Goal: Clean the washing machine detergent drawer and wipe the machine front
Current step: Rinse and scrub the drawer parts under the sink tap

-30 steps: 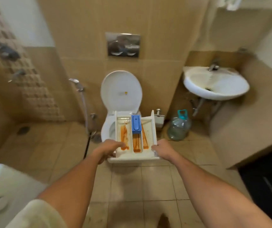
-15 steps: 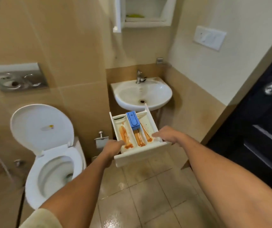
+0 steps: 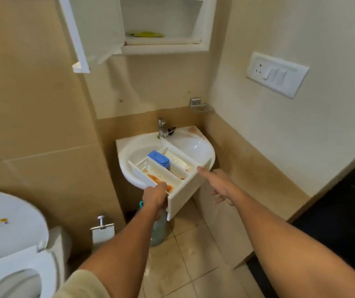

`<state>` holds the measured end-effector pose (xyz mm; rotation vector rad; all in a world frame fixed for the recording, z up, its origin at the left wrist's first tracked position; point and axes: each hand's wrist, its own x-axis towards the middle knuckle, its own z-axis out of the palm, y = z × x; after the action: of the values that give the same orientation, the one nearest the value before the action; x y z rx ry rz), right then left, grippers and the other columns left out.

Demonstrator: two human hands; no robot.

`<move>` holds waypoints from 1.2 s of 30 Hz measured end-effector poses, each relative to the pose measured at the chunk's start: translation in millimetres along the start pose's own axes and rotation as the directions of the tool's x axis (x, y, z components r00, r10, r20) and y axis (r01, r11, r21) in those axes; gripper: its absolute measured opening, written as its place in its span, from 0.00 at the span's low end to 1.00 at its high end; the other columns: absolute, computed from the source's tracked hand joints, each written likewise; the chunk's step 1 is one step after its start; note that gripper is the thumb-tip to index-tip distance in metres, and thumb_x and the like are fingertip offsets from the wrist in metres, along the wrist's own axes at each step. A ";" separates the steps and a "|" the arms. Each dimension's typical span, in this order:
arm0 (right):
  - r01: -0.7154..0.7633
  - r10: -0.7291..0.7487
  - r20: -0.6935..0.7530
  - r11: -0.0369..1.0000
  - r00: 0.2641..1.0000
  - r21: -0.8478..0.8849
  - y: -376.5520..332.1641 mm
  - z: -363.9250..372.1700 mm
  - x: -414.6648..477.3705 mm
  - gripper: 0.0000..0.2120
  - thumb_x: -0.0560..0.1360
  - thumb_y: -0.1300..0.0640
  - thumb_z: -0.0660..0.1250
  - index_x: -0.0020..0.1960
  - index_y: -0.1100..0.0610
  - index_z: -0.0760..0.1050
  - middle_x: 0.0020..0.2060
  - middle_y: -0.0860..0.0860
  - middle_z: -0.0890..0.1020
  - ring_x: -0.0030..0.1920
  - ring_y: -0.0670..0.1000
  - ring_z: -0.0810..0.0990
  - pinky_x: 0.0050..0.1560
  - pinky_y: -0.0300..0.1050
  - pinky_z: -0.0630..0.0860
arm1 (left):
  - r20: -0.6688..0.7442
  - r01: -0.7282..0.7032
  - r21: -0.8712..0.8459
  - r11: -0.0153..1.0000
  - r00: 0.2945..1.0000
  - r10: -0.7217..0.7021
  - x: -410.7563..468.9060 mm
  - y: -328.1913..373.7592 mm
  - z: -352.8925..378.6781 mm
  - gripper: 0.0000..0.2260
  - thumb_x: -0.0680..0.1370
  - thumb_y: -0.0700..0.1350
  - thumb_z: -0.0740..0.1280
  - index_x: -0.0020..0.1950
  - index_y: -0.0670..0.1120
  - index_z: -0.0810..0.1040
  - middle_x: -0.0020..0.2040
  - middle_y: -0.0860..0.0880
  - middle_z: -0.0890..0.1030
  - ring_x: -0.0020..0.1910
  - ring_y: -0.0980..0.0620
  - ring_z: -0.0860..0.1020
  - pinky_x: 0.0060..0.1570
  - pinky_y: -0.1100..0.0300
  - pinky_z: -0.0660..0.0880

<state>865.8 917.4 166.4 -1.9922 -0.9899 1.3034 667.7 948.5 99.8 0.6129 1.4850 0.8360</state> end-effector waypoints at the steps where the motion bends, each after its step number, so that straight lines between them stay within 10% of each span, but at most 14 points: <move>1: -0.009 0.009 0.040 1.000 0.999 -0.005 -6.6 -2.9 15.1 0.45 0.70 0.27 0.67 0.78 0.50 0.59 0.69 0.53 0.72 0.61 0.59 0.77 0.59 0.62 0.79 | -0.019 0.017 -0.055 0.998 1.000 -0.018 11.7 4.6 17.0 0.13 0.75 0.43 0.69 0.58 0.41 0.75 0.49 0.41 0.83 0.44 0.44 0.84 0.36 0.55 0.82; 9: 0.007 0.006 0.195 0.998 0.981 -0.065 -63.3 -13.7 113.5 0.47 0.70 0.27 0.66 0.81 0.47 0.53 0.78 0.53 0.63 0.73 0.61 0.68 0.65 0.62 0.69 | -0.118 0.089 -0.431 0.898 0.981 -0.154 57.8 35.3 127.9 0.04 0.78 0.40 0.65 0.45 0.41 0.75 0.43 0.41 0.79 0.39 0.43 0.80 0.41 0.52 0.82; 16: 0.044 0.041 0.312 0.964 0.949 -0.262 -92.4 -11.6 205.5 0.17 0.80 0.58 0.62 0.68 0.60 0.69 0.54 0.61 0.78 0.49 0.62 0.81 0.53 0.62 0.82 | -0.199 0.080 -0.489 0.869 0.959 -0.201 114.8 48.5 168.1 0.04 0.76 0.39 0.68 0.46 0.38 0.79 0.42 0.38 0.82 0.39 0.42 0.83 0.46 0.51 0.84; 25: 0.075 0.022 0.372 0.967 0.928 -0.245 -98.3 -5.3 273.3 0.21 0.76 0.63 0.55 0.68 0.59 0.69 0.58 0.61 0.77 0.50 0.65 0.81 0.46 0.62 0.83 | -0.170 0.121 -0.547 0.829 0.953 -0.252 164.3 63.9 169.1 0.08 0.79 0.37 0.69 0.55 0.34 0.76 0.46 0.35 0.80 0.44 0.38 0.81 0.46 0.48 0.83; 32: 0.147 -0.042 0.337 0.945 0.941 -0.293 -87.2 -1.4 304.6 0.24 0.74 0.63 0.56 0.69 0.53 0.71 0.56 0.55 0.79 0.49 0.57 0.79 0.36 0.49 0.80 | 0.062 0.371 -0.388 0.844 0.924 -0.378 192.7 66.3 155.2 0.17 0.80 0.43 0.71 0.65 0.36 0.75 0.52 0.35 0.81 0.48 0.38 0.81 0.53 0.45 0.82; 36: 0.203 -0.109 0.293 0.928 0.950 -0.314 -79.7 14.9 309.6 0.20 0.74 0.60 0.58 0.65 0.54 0.74 0.53 0.55 0.81 0.53 0.60 0.80 0.53 0.58 0.81 | 0.272 0.592 0.047 0.805 0.768 -0.580 197.8 88.0 113.3 0.29 0.80 0.55 0.69 0.64 0.29 0.73 0.52 0.32 0.83 0.48 0.36 0.84 0.56 0.44 0.82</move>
<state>909.3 1217.0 62.5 -1.9570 -1.5678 1.4158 751.6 1173.4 53.6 0.1863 1.2858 0.2702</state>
